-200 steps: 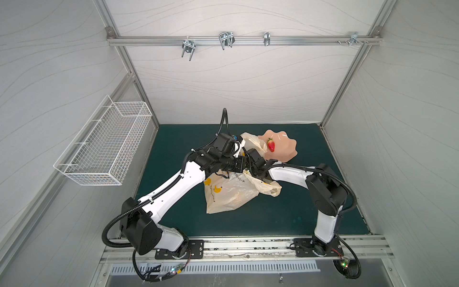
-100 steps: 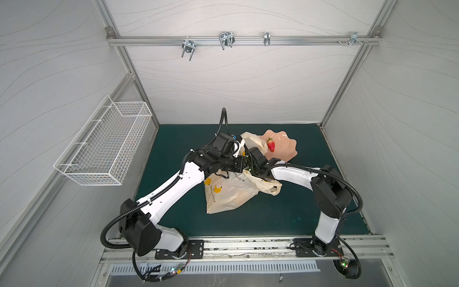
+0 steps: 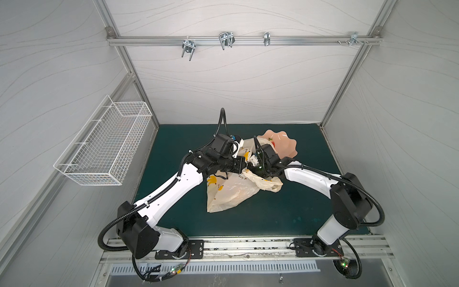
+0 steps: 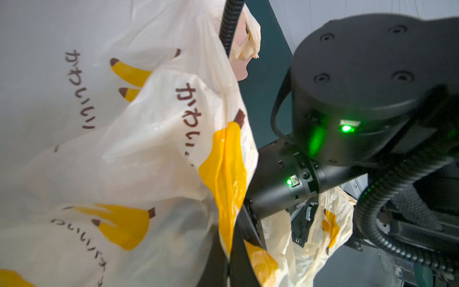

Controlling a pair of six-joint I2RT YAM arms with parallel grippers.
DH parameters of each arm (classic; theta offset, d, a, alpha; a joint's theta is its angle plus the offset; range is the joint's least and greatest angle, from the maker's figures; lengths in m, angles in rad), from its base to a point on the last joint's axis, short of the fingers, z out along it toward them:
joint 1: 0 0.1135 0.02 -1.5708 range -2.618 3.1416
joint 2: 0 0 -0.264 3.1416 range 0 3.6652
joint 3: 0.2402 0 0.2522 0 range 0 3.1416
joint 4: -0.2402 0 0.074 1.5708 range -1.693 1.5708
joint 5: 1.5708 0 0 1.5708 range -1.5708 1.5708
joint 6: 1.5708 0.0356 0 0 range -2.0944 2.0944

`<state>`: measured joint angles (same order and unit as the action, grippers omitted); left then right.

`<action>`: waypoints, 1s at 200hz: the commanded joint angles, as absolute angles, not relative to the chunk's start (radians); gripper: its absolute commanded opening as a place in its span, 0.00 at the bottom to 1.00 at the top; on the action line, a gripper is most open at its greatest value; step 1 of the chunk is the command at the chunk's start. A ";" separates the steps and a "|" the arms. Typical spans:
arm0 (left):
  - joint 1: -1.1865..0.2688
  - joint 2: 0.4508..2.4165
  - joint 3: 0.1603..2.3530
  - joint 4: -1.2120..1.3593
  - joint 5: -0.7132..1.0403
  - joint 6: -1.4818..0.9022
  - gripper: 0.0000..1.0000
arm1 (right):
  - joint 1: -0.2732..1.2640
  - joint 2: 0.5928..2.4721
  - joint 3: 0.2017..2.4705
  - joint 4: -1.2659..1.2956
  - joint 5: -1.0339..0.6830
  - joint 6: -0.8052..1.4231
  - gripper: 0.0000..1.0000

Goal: Place the fruits into the plastic bag
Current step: 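Open the right gripper to release the strawberry in the bag, then withdraw the right gripper up out of the bag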

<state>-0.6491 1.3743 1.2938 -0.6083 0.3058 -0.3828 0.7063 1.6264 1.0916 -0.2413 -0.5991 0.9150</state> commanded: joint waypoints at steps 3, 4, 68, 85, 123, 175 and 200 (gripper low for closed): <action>-0.650 1.353 1.292 -0.593 0.291 -0.391 0.00 | 0.681 1.574 1.069 -0.266 -0.581 0.905 0.99; -0.650 1.353 1.292 -0.593 0.291 -0.391 0.00 | 0.681 1.574 1.067 -0.266 -0.581 0.905 0.99; -0.658 1.338 1.290 -0.590 0.319 -0.394 0.00 | 0.696 1.619 1.066 -0.127 -0.614 0.953 0.99; -0.660 1.329 1.287 -0.596 0.321 -0.393 0.00 | 0.707 1.642 1.089 -0.123 -0.598 0.945 0.99; -0.660 1.299 1.264 -0.618 0.303 -0.390 0.00 | 0.692 1.688 1.155 -0.127 -0.572 0.923 0.99; -0.660 1.272 1.240 -0.641 0.279 -0.393 0.00 | 0.634 1.728 1.232 -0.138 -0.563 0.917 0.99; -0.661 1.267 1.230 -0.641 0.269 -0.397 0.00 | 0.618 1.730 1.248 -0.152 -0.574 0.905 0.99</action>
